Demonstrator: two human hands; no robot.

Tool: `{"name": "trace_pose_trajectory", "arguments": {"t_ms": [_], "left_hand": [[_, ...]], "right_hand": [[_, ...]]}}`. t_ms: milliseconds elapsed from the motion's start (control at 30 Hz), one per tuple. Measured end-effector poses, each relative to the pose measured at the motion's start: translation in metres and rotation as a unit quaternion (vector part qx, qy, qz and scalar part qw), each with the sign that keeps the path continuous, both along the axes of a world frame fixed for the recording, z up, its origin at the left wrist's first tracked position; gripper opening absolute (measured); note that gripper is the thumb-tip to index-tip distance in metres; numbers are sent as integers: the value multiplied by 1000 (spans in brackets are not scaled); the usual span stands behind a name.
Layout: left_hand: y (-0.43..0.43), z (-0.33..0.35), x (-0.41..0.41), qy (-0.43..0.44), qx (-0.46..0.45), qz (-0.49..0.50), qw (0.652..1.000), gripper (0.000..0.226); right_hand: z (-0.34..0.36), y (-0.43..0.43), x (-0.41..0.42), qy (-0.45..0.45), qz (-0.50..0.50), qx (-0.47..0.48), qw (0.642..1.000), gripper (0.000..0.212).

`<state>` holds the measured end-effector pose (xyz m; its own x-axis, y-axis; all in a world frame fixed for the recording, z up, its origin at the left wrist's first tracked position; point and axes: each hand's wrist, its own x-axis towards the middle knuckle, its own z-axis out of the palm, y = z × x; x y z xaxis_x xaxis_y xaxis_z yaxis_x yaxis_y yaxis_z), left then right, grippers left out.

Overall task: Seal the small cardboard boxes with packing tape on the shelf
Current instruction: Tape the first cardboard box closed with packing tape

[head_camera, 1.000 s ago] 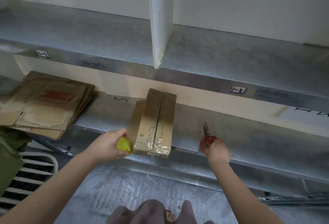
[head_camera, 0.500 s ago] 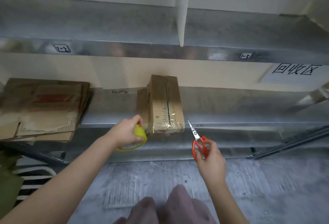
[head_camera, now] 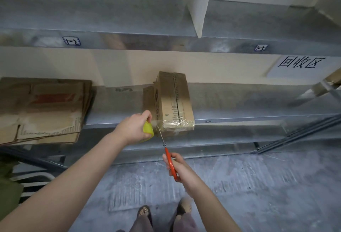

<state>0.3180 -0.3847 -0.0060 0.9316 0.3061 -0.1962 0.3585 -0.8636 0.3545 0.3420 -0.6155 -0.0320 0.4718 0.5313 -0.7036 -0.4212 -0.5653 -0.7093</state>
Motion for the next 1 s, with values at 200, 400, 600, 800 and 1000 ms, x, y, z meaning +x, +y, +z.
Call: {"name": "trace_pose_trajectory", "arguments": {"t_ms": [200,400,600,800,1000], "left_hand": [[5,6,2,-5,8,-16,1000,49],[5,7,3,-3,6,-25,1000,50],[6,8,4,-5,0,-30,1000,49],[7,4,4,-1,-2,-34,999,49],[9,2,4,-6,-16,-38,999,48]], "right_hand": [[-1,11,-1,43,-21,15,999,36],[-3,13,1,70,-46,29,996,43],[-6,14,2,87,-61,40,993,41],[-8,12,-1,54,-51,53,996,32],[-10,13,-1,18,-57,57,997,21]]}}
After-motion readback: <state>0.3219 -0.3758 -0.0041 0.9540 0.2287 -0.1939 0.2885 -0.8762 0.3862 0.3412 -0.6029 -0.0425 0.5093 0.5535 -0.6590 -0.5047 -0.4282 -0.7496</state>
